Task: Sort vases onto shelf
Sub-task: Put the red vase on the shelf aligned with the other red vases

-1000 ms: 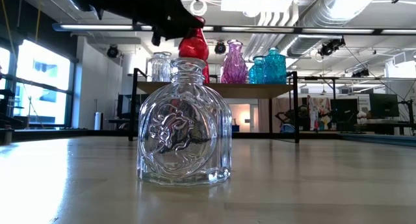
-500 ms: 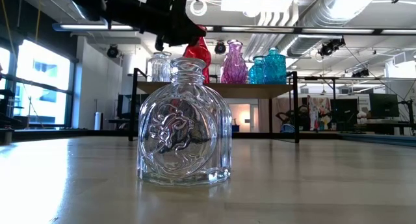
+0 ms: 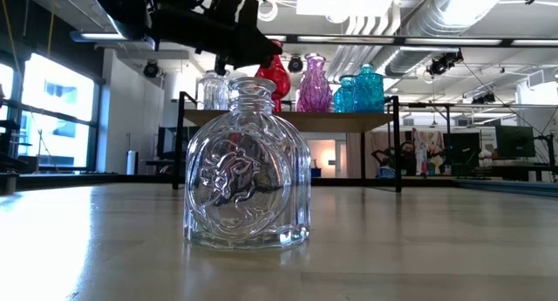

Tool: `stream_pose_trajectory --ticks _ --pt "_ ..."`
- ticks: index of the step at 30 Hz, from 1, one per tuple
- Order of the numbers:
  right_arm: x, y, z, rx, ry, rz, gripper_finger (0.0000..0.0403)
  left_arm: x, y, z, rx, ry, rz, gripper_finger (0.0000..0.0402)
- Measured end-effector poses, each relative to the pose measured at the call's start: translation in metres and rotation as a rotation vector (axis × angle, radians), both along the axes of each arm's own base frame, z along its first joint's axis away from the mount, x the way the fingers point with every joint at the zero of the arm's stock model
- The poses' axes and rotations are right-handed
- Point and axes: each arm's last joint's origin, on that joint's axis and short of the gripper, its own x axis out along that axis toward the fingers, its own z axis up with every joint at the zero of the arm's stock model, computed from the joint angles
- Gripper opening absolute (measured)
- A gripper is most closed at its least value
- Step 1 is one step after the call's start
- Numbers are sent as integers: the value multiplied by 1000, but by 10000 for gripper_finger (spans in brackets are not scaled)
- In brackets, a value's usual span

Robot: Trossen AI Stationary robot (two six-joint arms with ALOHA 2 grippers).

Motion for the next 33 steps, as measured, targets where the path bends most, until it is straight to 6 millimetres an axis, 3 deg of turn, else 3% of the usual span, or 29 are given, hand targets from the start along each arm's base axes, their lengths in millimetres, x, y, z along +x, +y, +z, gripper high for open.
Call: stream_pose_trajectory --ticks 17,33 --pt "-1 0 -14 91 141 -4 119 -4 10 -3 68 72 53 129" --pt "-1 0 -16 94 154 -4 119 -4 10 -6 68 104 54 129"
